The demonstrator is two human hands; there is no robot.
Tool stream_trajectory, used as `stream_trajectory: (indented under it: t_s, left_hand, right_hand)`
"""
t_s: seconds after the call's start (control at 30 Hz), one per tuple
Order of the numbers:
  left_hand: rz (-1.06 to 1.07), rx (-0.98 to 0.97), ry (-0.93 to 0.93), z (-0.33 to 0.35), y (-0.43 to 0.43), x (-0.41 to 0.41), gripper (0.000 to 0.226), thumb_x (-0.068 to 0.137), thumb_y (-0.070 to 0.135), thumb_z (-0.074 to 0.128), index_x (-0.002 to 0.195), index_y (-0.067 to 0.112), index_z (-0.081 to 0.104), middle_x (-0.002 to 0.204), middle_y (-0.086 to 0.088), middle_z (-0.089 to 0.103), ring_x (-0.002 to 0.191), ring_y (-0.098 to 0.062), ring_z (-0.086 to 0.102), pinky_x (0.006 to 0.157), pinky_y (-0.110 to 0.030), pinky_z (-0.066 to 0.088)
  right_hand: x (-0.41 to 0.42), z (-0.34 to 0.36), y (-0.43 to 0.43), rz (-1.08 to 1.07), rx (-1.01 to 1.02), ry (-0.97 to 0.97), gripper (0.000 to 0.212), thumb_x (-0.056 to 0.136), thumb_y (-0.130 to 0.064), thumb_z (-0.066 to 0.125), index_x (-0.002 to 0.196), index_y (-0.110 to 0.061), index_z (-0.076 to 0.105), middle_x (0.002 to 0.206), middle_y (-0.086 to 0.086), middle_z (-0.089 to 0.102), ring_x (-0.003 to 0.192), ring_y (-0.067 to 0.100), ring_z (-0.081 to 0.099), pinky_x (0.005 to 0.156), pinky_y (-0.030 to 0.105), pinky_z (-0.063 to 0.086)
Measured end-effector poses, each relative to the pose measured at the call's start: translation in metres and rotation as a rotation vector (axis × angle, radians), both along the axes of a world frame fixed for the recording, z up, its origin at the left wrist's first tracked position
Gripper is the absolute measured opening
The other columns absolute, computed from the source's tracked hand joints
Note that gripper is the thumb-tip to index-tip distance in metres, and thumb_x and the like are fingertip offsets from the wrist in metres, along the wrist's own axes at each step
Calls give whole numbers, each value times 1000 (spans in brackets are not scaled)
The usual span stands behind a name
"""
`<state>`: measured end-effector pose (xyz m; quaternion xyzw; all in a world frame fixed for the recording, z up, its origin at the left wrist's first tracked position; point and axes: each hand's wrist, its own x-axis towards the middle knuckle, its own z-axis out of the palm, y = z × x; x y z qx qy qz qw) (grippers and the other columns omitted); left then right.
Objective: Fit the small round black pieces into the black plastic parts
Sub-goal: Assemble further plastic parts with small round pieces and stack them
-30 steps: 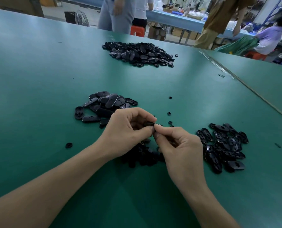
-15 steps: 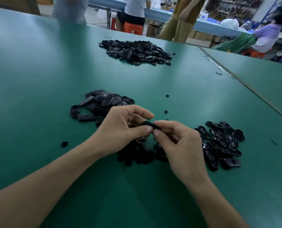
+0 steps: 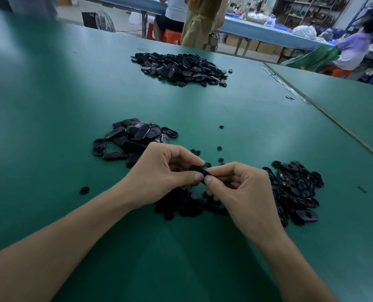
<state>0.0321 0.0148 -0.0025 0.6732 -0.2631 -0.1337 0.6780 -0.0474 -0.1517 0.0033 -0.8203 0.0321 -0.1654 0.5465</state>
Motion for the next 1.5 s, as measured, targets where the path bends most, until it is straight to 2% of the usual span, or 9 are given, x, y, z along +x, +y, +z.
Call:
stream_trajectory:
  t_s: [0.27,0.63,0.8,0.93,1.1,1.17,1.3,1.4,1.5]
  left_hand:
    - [55,-4,-15,-1,0,0,22,76,-6,80,87,11,75,75,-8,76,66,-17,72,62,-19,55]
    - [134,-9,-74,-2,0,2,26,72,-7,83,79,18,78,73,-12,75,64,-20,69,67,-28,59]
    - [123,-49,-85,-7,1,3,20,68,2,86,80,17,79,73,-10,75,62,-16,69,63,-23,58]
    - [368,-154,-112,-13,4,13,21,78,1,81,88,19,75,77,-8,75,63,-23,72,63,-28,60]
    - [615,-253,-7,-17,7,25,19,89,3,72,95,21,72,79,4,73,67,-15,71,65,-27,60]
    - [654,-262,38,-18,7,27,19,91,3,70,99,21,71,80,8,71,67,-11,71,67,-28,61]
    - [743,-319,169,-19,7,34,25,93,0,66,114,12,67,99,-1,62,68,-4,69,70,-25,61]
    - [746,-309,186,-20,7,35,39,93,-3,65,129,8,60,105,2,60,77,-3,71,73,-24,60]
    - [716,-261,137,-19,7,32,40,92,-5,64,128,13,61,106,6,64,84,-3,71,77,-26,60]
  right_hand:
    - [4,2,4,-59,-35,23,14,81,-11,78,78,-24,72,72,-11,74,63,4,68,59,17,52]
    - [1,5,6,-47,40,33,13,82,-10,77,80,-23,74,70,-4,74,63,12,70,61,29,57]
    - [0,7,8,-60,11,42,14,85,-11,75,84,-25,75,72,-7,74,66,11,71,66,30,59]
    - [-3,12,-12,-299,-347,-26,16,92,-18,67,105,-23,76,89,-15,72,83,0,68,84,17,53]
    - [-11,10,-39,-432,-715,255,28,92,-20,60,118,-14,70,108,6,67,106,25,58,99,32,44]
    - [-13,12,-40,-386,-731,365,33,92,-27,58,120,-15,69,113,8,67,110,28,57,100,40,47]
    - [-15,17,-38,-350,-697,410,32,90,-38,64,116,-20,71,109,3,68,110,25,58,97,41,49]
    - [-15,16,-40,-354,-666,357,19,90,-33,70,106,-24,74,99,-3,69,104,20,60,92,37,50]
    - [-13,12,-43,-369,-633,319,11,89,-28,72,98,-22,76,91,-6,70,96,16,63,86,32,50]
